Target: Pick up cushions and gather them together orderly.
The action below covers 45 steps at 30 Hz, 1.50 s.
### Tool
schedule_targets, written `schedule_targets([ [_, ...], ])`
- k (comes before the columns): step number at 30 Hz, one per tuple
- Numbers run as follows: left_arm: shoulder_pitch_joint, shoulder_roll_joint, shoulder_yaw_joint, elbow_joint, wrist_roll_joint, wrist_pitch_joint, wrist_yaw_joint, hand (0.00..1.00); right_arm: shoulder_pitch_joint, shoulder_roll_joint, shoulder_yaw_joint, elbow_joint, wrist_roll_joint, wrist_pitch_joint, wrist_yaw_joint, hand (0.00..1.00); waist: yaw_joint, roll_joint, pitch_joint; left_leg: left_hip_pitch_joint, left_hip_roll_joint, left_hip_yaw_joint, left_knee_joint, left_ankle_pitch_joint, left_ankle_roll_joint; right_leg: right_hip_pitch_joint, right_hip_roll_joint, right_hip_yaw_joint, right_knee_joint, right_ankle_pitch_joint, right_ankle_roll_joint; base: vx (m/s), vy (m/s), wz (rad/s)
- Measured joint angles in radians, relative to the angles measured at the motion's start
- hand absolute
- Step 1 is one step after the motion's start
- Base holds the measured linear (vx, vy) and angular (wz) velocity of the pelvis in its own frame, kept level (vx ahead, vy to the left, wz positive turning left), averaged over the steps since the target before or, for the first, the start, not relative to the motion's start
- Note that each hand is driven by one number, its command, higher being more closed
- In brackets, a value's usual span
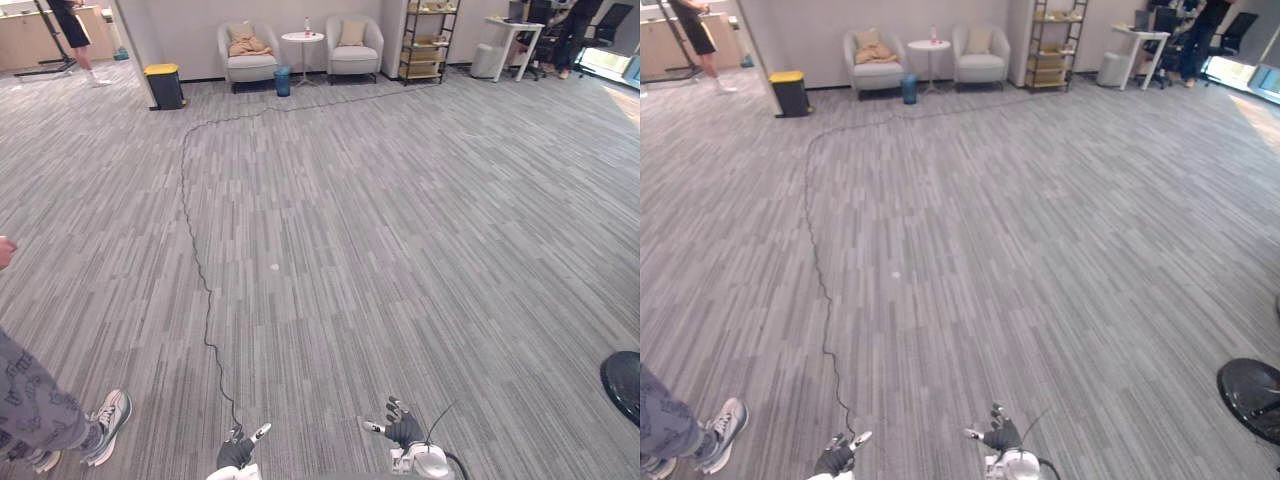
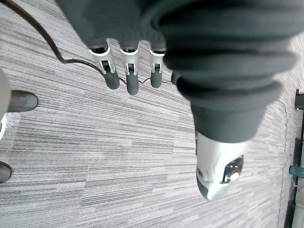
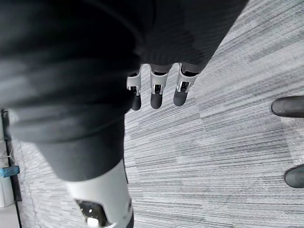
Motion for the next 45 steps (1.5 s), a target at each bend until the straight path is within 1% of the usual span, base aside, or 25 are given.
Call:
schedule_targets([
  [4,-0.019,0.007,-0.003,0.030,0.000,0.000,0.001,0.00,-0.028,0.001,-0.035,0.050,0.041,0.000,-0.005,0.00,0.001,0.002,0.000,-0.006,-0.002,-0.028,0.000,0.005,0.003,0.002,-0.001,-0.028,-0.001,-0.002,0.003,0.03,-0.036,0.19],
  [7,-0.033,0.017,-0.013,0.059,0.000,0.000,0.002,0.00,-0.046,0.002,-0.060,0.082,0.050,-0.001,-0.009,0.00,0.001,0.002,0.000,-0.015,-0.004,-0.041,0.000,0.008,0.006,0.001,-0.003,-0.037,-0.006,-0.002,0.003,-0.02,-0.033,0.12],
  [9,-0.039,0.021,-0.015,0.067,0.000,0.000,0.003,0.00,-0.053,0.001,-0.063,0.093,0.082,-0.001,-0.015,0.00,0.001,0.001,0.000,-0.015,-0.006,-0.042,0.000,0.013,0.005,0.002,-0.005,-0.040,-0.006,-0.002,0.003,-0.03,-0.030,0.06],
  [16,-0.053,0.039,-0.048,0.098,0.003,0.000,0.006,0.00,-0.062,-0.001,-0.065,0.111,0.113,-0.013,-0.018,0.00,-0.001,0.000,0.003,-0.018,-0.013,-0.067,-0.001,0.020,0.013,0.001,-0.011,-0.061,-0.003,-0.003,0.004,-0.06,-0.019,0.10],
  [24,-0.064,0.063,-0.090,0.117,0.009,0.002,0.006,0.00,-0.072,-0.008,-0.065,0.126,0.114,-0.015,-0.017,0.00,-0.004,-0.003,0.005,-0.033,-0.022,-0.093,-0.001,0.026,0.024,-0.012,-0.018,-0.070,0.002,-0.003,0.004,-0.05,-0.002,0.06],
  [29,-0.067,0.078,-0.102,0.128,0.008,0.002,0.006,0.00,-0.086,-0.028,-0.066,0.147,0.114,-0.014,-0.017,0.00,-0.003,-0.009,0.022,-0.036,-0.025,-0.095,0.000,0.027,0.026,-0.014,-0.020,-0.071,0.002,-0.002,0.005,0.00,0.002,0.02],
  [31,-0.073,0.082,-0.103,0.128,0.008,0.002,0.006,0.00,-0.094,-0.031,-0.078,0.147,0.114,-0.014,-0.018,0.00,-0.005,-0.006,0.038,-0.037,-0.025,-0.095,0.000,0.027,0.026,-0.016,-0.020,-0.071,0.003,-0.002,0.005,0.00,0.000,0.00],
  [33,-0.080,0.087,-0.104,0.130,0.008,0.004,0.006,0.00,-0.098,-0.033,-0.094,0.147,0.114,-0.014,-0.018,0.00,-0.006,-0.009,0.050,-0.040,-0.024,-0.098,0.000,0.027,0.026,-0.018,-0.019,-0.073,0.003,-0.003,0.005,-0.01,-0.009,0.02],
  [36,-0.086,0.092,-0.104,0.130,0.007,0.012,0.006,0.00,-0.100,-0.040,-0.101,0.146,0.115,-0.014,-0.018,0.00,-0.008,-0.011,0.054,-0.070,-0.019,-0.095,0.008,0.025,0.024,-0.059,-0.020,-0.071,0.043,-0.026,-0.001,0.02,-0.010,0.00],
  [37,-0.089,0.098,-0.104,0.128,0.008,0.017,0.005,0.00,-0.101,-0.039,-0.101,0.145,0.116,-0.015,-0.018,0.00,-0.009,-0.018,0.058,-0.089,-0.014,-0.094,0.039,0.008,0.024,-0.079,-0.024,-0.069,0.073,-0.043,-0.001,0.06,-0.031,0.03],
  [38,-0.093,0.106,-0.101,0.123,0.007,0.017,0.005,0.00,-0.101,-0.039,-0.101,0.144,0.116,-0.015,-0.018,0.00,-0.009,-0.028,0.065,-0.126,-0.004,-0.093,0.120,-0.029,0.020,-0.092,-0.030,-0.065,0.103,-0.060,-0.005,0.07,-0.056,0.04],
  [39,-0.095,0.110,-0.100,0.117,0.007,0.018,0.006,0.00,-0.101,-0.039,-0.102,0.143,0.116,-0.015,-0.018,0.00,-0.006,-0.032,0.073,-0.157,0.007,-0.092,0.191,-0.063,0.019,-0.099,-0.034,-0.064,0.121,-0.074,-0.006,0.05,-0.074,-0.02],
  [40,-0.096,0.113,-0.093,0.096,0.007,0.018,0.005,0.00,-0.101,-0.038,-0.104,0.141,0.117,-0.015,-0.018,0.00,0.000,-0.038,0.084,-0.227,0.034,-0.086,0.370,-0.114,0.021,-0.107,-0.044,-0.063,0.158,-0.109,-0.014,0.07,-0.085,-0.05],
  [41,-0.096,0.111,-0.078,0.077,0.006,0.018,0.005,0.00,-0.098,-0.037,-0.109,0.127,0.117,-0.014,-0.019,0.00,0.001,-0.042,0.095,-0.289,0.063,-0.069,0.541,-0.133,0.025,-0.096,-0.052,-0.058,0.184,-0.138,-0.026,0.07,-0.051,-0.05],
  [42,-0.095,0.109,-0.075,0.066,0.006,0.018,0.005,0.00,-0.090,-0.036,-0.110,0.113,0.116,-0.013,-0.019,0.00,0.002,-0.042,0.102,-0.322,0.083,-0.055,0.632,-0.145,0.025,-0.081,-0.056,-0.057,0.191,-0.151,-0.030,0.11,-0.002,-0.04],
  [43,-0.089,0.102,-0.072,0.057,0.006,0.017,0.005,0.00,-0.081,-0.045,-0.110,0.103,0.116,-0.014,-0.020,0.00,0.006,-0.035,0.105,-0.351,0.117,-0.033,0.715,-0.177,0.020,-0.064,-0.055,-0.056,0.196,-0.167,-0.033,0.15,0.057,-0.07],
  [44,-0.087,0.095,-0.061,0.055,0.005,0.016,0.005,0.00,-0.082,-0.060,-0.111,0.105,0.116,-0.013,-0.023,0.00,0.004,-0.021,0.105,-0.380,0.145,-0.017,0.743,-0.202,0.019,-0.042,-0.054,-0.049,0.196,-0.182,-0.033,0.24,0.148,-0.15],
  [45,-0.086,0.093,-0.057,0.053,-0.001,0.015,0.005,0.00,-0.082,-0.075,-0.111,0.109,0.116,-0.010,-0.028,0.00,0.006,-0.014,0.108,-0.415,0.147,-0.012,0.700,-0.203,0.020,-0.032,-0.070,-0.040,0.195,-0.195,-0.019,0.23,0.168,-0.18],
])
